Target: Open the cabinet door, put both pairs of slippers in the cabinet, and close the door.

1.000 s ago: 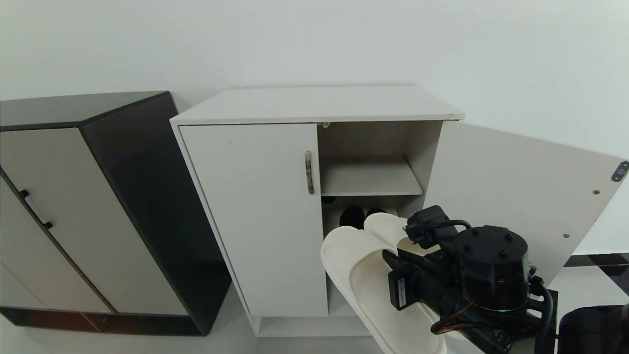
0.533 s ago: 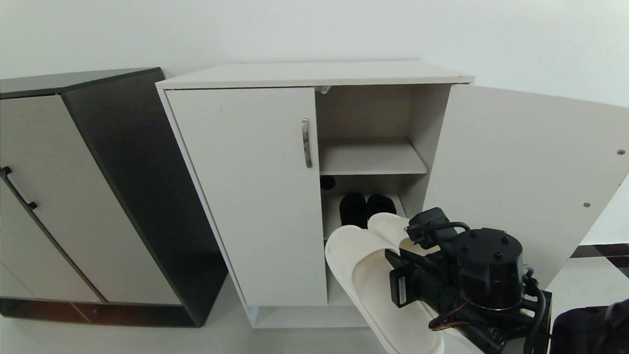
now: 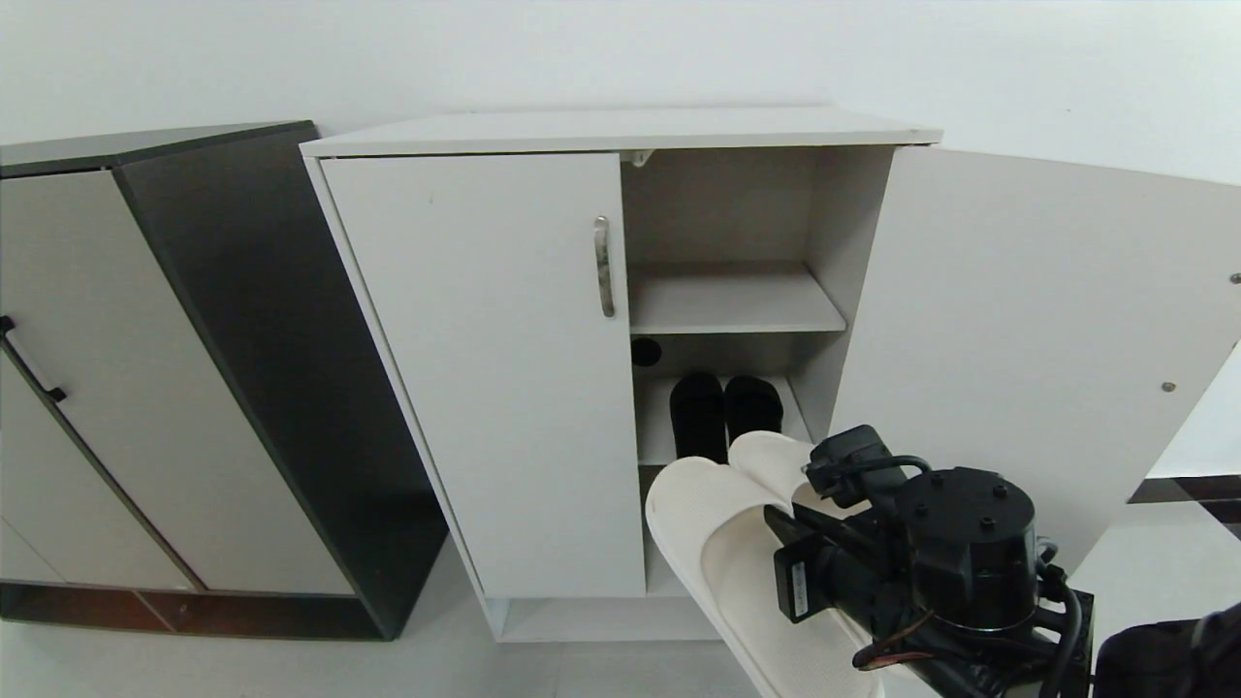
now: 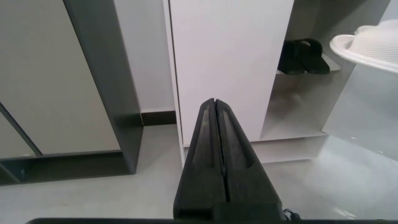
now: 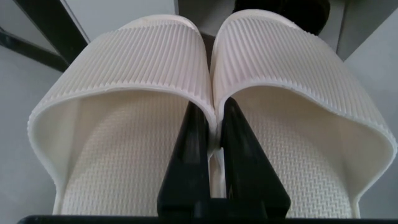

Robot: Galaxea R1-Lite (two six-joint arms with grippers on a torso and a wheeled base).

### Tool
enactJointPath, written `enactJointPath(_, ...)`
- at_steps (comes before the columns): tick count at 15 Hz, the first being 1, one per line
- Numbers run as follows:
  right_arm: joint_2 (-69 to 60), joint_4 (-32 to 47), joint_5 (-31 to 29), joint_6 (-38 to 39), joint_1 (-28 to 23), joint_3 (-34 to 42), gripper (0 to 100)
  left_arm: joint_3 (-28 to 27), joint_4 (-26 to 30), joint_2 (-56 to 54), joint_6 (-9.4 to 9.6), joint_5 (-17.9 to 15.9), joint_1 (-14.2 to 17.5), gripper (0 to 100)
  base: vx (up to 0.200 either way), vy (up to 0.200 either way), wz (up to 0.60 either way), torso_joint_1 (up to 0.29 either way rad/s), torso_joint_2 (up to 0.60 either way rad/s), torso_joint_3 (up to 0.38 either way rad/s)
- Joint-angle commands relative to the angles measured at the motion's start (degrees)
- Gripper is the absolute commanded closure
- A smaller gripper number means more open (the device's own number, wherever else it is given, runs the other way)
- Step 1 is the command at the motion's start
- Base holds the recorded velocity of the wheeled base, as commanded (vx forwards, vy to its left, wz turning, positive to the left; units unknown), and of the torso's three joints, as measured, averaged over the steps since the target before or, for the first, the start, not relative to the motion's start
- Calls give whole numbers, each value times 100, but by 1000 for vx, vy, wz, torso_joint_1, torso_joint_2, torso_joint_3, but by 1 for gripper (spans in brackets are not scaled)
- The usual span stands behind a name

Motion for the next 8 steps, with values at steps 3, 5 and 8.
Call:
enactJointPath(3,261,4,-717,-304,-9,-476,100,0,1,-1,0,1,1,100,0,0,0,0,0,0)
enactJointPath(5,331,567,-1244,-145,26,-950,100,0,1,-1,9,1,1,100,0,0,0,0,0,0)
enactJointPath(8,-3,2404,-1657,514,140,-1943,100,0,1,-1,17,1,1,100,0,0,0,0,0,0)
